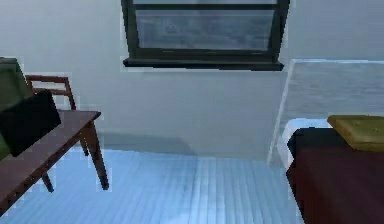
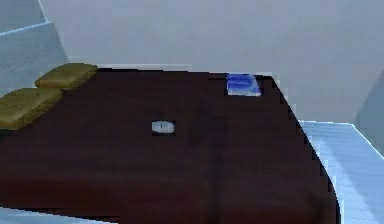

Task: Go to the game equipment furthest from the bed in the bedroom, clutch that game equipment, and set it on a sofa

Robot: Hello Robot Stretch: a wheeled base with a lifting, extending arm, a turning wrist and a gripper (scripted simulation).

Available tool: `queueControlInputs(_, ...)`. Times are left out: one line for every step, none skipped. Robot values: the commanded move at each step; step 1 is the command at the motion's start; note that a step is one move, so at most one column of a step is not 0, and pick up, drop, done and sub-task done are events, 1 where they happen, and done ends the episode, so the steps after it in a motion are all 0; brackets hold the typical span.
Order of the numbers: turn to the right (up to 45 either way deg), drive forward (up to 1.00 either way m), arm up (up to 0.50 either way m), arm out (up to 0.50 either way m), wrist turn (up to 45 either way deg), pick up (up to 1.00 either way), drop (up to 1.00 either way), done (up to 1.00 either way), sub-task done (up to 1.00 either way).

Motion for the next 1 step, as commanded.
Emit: queueControlInputs(0.0, 0.15, 0.0, 0.0, 0.0, 0.0, 0.0, 0.0, 0.0)
